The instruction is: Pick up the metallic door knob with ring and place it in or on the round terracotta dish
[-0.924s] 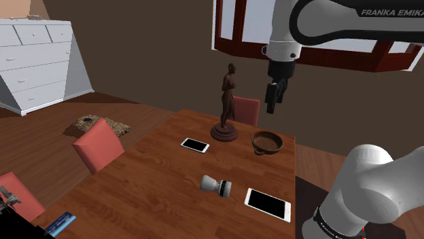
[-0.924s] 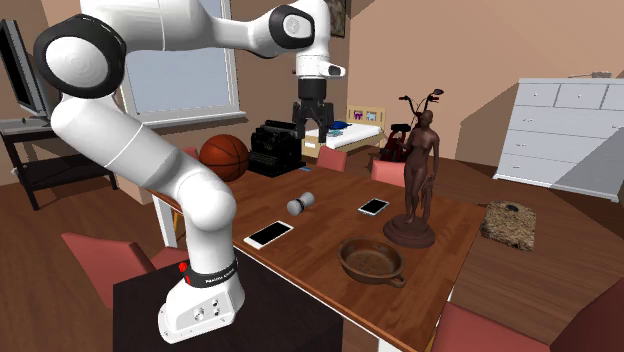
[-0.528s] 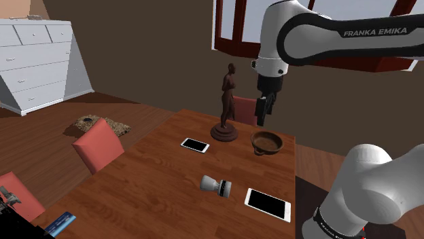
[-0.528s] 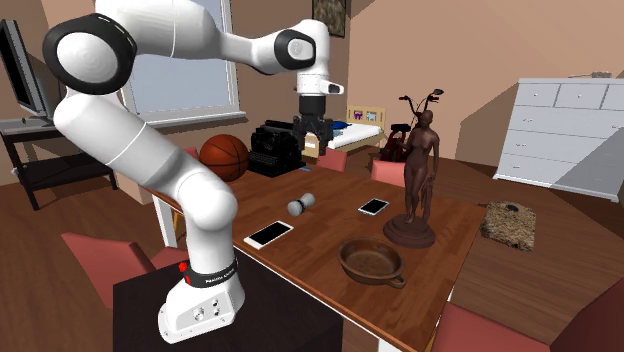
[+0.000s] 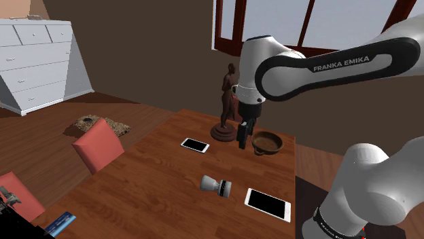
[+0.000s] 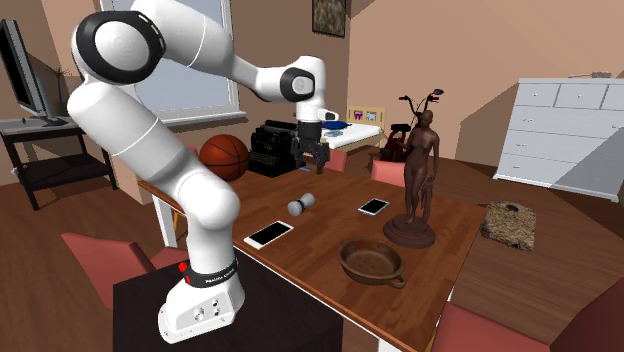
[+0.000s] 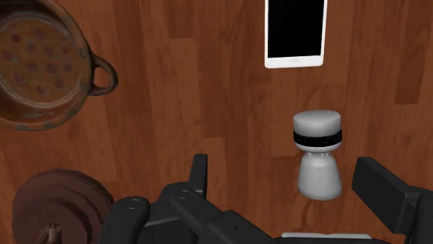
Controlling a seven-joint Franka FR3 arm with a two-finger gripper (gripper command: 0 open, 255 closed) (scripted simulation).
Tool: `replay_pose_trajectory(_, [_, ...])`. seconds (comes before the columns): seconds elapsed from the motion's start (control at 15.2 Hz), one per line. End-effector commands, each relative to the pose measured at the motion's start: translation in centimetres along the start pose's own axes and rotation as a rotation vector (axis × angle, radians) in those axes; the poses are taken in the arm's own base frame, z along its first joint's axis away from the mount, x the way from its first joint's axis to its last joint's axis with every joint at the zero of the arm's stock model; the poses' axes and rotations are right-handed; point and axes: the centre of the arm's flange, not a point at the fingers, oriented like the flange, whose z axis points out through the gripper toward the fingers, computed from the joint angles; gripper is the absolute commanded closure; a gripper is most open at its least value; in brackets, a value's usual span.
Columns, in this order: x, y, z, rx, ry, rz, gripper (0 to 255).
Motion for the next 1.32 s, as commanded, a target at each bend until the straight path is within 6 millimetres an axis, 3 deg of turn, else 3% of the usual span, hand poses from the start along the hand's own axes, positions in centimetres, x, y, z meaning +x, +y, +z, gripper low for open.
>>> replay_pose_trajectory(0.0, [1.1, -1.3, 2.2, 0.007, 0.006, -0.023, 0])
replay_pose_trajectory(0.79, [6.7, -9.4, 13.6, 0.046, 0.027, -0.161, 0])
replay_pose_trajectory(1.25, [6.7, -9.5, 17.3, 0.046, 0.027, -0.161, 0])
